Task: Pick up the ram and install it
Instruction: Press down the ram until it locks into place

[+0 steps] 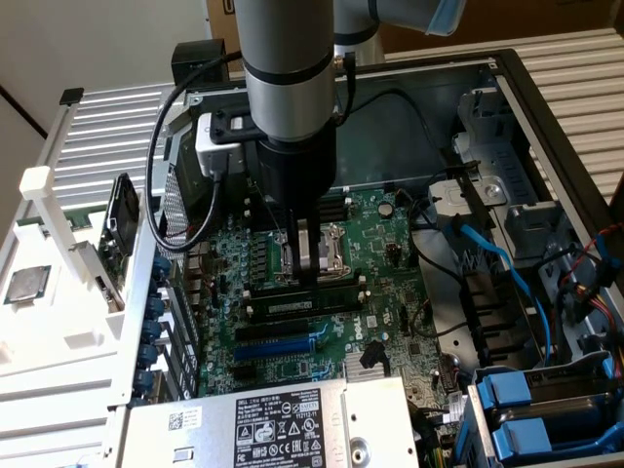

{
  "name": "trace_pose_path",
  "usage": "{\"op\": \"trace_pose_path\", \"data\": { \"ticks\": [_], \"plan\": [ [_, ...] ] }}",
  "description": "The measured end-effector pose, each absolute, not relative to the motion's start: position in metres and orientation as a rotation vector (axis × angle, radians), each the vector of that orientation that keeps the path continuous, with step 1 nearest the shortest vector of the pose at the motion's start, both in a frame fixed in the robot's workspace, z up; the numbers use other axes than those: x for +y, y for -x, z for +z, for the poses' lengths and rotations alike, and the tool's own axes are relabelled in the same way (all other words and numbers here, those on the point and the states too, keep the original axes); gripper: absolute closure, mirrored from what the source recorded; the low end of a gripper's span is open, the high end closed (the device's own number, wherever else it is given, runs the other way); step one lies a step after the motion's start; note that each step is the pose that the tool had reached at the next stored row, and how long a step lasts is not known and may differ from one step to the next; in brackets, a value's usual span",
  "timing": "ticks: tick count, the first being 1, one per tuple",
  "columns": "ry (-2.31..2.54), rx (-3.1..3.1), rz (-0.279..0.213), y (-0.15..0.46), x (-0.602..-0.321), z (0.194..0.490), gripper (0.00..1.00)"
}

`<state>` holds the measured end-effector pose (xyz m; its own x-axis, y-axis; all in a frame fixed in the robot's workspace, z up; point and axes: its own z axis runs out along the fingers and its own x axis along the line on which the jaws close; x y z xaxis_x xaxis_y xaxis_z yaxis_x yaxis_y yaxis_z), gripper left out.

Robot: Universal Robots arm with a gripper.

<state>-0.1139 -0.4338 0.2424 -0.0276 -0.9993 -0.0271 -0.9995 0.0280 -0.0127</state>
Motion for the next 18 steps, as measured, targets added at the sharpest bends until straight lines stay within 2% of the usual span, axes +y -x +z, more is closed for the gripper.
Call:
{"op": "trace_pose_path", "data": {
  "ticks": [5,18],
  "plan": [
    [2.171,2.232,0.015,0.114,-0.434,0.255,0.89],
    [2.044,2.348,0.013,0.114,-0.434,0.256,0.89]
  ]
}}
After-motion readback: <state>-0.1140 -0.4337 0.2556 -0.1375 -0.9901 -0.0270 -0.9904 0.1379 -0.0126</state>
